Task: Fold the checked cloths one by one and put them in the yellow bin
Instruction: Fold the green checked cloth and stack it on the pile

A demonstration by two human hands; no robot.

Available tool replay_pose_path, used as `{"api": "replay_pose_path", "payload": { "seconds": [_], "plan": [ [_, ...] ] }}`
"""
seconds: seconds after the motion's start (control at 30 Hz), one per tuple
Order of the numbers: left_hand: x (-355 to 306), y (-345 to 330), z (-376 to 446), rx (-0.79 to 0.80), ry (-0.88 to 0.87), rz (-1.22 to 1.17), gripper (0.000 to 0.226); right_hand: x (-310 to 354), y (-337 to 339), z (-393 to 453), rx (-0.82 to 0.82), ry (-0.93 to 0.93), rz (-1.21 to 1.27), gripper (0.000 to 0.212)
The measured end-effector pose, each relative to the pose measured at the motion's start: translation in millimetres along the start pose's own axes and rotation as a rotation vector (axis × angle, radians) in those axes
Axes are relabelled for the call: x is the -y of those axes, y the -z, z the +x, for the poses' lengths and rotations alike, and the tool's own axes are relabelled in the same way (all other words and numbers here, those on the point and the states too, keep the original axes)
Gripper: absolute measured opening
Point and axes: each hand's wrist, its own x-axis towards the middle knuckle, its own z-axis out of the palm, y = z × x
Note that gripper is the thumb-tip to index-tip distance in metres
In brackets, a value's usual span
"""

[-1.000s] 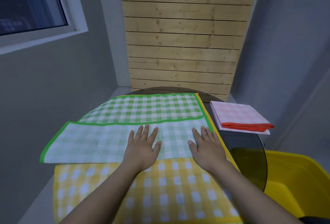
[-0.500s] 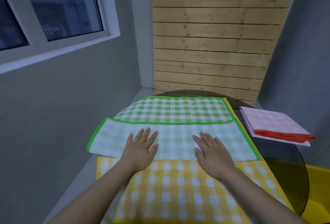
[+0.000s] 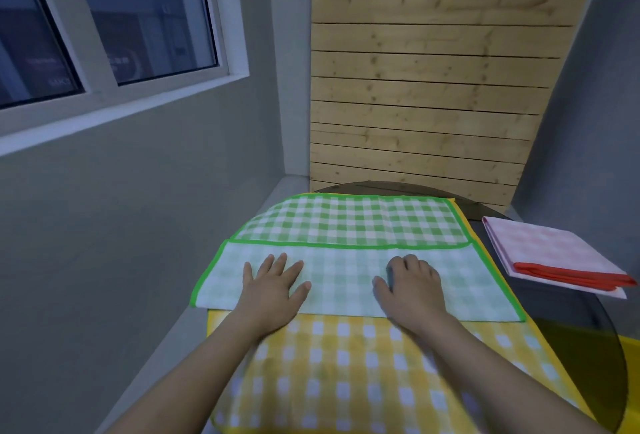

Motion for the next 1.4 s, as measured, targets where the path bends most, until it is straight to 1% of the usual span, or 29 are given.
{"api": "replay_pose_path", "payload": {
  "seconds": [0.07,0.13,0.2,0.4,0.53,0.63,0.77,0.87,0.97,1.07,1.1,1.17,1.27,1.33,1.4],
  "plan": [
    [-6,7,10,-0.086,-0.016,-0.071,0.05,1,3,10,-0.041,0.012,0.056,0.043],
    [-15,14,25,-0.141,-0.033,-0.13,0.046,0,5,23,-0.076,0.029,0.091,0.035],
    [-21,19,46,-0.142,-0.036,-0.16,0.041,-1,6,40,-0.09,0.037,0.094,0.032],
    [-31,23,120,-0.135,-0.057,-0.137,0.035,-19,5,108,-0.124,0.036,0.085,0.034],
    [-32,18,166,-0.147,-0.026,-0.142,0.035,-35,-3,150,-0.16,-0.007,0.078,0.035],
    [-29,10,195,-0.151,-0.003,-0.136,0.038,-46,-12,178,-0.176,0.001,0.073,0.034],
    [-21,-1,227,-0.139,0.012,-0.092,0.045,-59,-24,206,-0.123,0.006,0.073,0.037],
    [-16,-3,242,-0.159,0.002,-0.062,0.048,-65,-27,223,-0.067,-0.014,0.072,0.043],
    [-14,-2,250,-0.183,0.0,-0.023,0.051,-67,-26,232,-0.1,-0.025,0.048,0.04],
    [-14,-2,251,-0.25,-0.011,-0.012,0.049,-67,-25,237,-0.136,-0.042,0.035,0.034],
    [-14,0,252,-0.246,-0.009,-0.014,0.049,-67,-24,239,-0.124,-0.051,0.053,0.032],
    [-13,3,253,-0.2,0.008,-0.033,0.049,-68,-19,244,-0.049,-0.088,0.111,0.028],
    [-11,9,257,-0.137,0.055,-0.151,0.048,-69,-11,251,0.076,-0.143,0.173,0.026],
    [-10,13,261,-0.103,0.083,-0.216,0.047,-68,-9,255,0.091,-0.17,0.182,0.024],
    [-9,15,265,-0.064,0.09,-0.226,0.048,-65,-11,257,0.066,-0.186,0.186,0.021]
  ]
}}
